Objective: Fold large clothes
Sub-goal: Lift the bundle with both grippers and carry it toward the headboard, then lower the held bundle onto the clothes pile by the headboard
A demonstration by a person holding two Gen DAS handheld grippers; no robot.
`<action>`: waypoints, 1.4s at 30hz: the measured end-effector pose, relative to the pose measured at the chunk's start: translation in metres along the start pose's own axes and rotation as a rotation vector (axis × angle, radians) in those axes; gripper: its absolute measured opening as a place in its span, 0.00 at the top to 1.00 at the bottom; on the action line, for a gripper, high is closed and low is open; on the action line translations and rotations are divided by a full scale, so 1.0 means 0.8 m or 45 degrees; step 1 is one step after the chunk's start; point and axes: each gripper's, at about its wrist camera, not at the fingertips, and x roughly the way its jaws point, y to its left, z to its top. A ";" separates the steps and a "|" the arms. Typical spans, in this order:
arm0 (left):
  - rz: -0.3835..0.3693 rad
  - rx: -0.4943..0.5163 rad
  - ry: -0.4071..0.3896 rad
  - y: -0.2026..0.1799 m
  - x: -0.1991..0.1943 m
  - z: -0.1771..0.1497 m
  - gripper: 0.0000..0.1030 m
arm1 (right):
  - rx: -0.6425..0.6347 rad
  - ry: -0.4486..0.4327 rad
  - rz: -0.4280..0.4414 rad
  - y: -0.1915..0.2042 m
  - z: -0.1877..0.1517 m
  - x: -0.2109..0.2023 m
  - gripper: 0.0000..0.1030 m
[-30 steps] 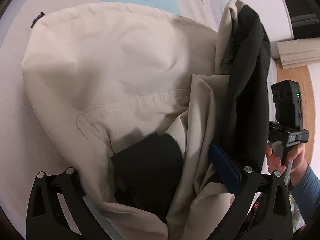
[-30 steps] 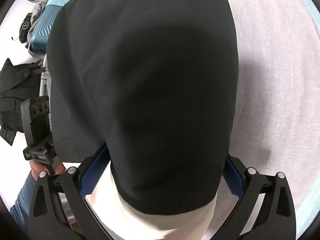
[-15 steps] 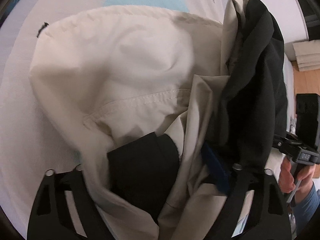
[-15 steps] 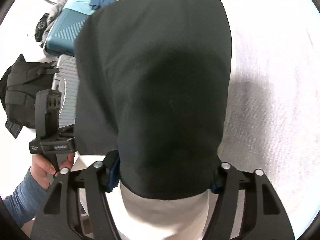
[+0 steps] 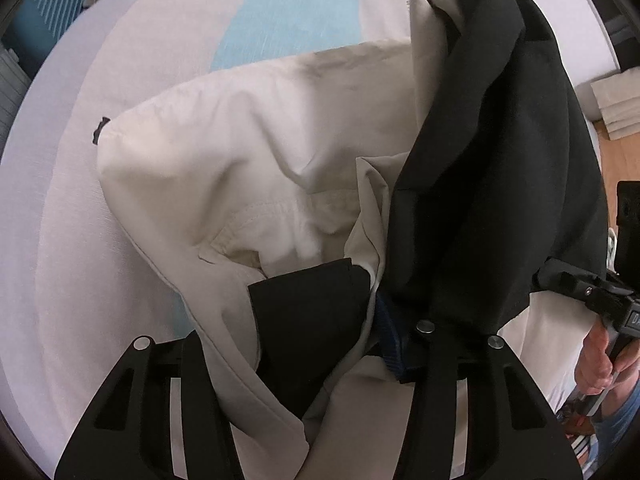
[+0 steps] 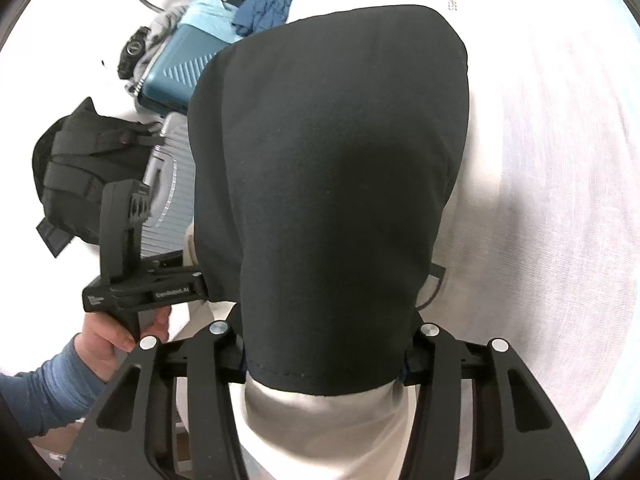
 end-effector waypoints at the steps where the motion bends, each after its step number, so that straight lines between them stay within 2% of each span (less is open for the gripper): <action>1: 0.001 0.003 -0.009 -0.004 -0.006 0.001 0.53 | -0.011 -0.006 0.006 0.005 0.001 -0.001 0.55; 6: 0.036 0.060 -0.052 -0.034 -0.034 -0.003 0.54 | -0.038 -0.047 0.033 0.018 0.000 -0.020 0.56; 12: 0.029 0.118 -0.096 -0.072 -0.071 -0.006 0.54 | -0.036 -0.132 0.024 0.016 -0.016 -0.075 0.56; 13: 0.024 0.136 -0.106 -0.084 -0.077 -0.006 0.54 | -0.035 -0.154 0.020 0.017 -0.020 -0.088 0.56; 14: 0.184 0.124 -0.163 -0.095 -0.081 -0.006 0.54 | -0.029 -0.171 0.015 0.016 -0.024 -0.099 0.56; 18: 0.169 0.215 -0.191 -0.157 -0.103 -0.013 0.54 | -0.003 -0.255 -0.011 0.011 -0.043 -0.158 0.56; 22: 0.149 0.333 -0.213 -0.240 -0.107 -0.023 0.53 | 0.020 -0.350 -0.058 -0.001 -0.077 -0.228 0.57; 27: 0.137 0.457 -0.230 -0.379 -0.088 -0.033 0.54 | 0.076 -0.472 -0.129 -0.036 -0.151 -0.330 0.57; 31: 0.134 0.558 -0.244 -0.502 -0.079 -0.066 0.53 | 0.102 -0.557 -0.166 -0.078 -0.219 -0.419 0.58; 37: 0.111 0.686 -0.249 -0.693 -0.036 -0.125 0.54 | 0.148 -0.667 -0.231 -0.188 -0.315 -0.585 0.58; 42: 0.054 0.812 -0.240 -0.855 0.004 -0.175 0.54 | 0.228 -0.722 -0.296 -0.272 -0.384 -0.706 0.58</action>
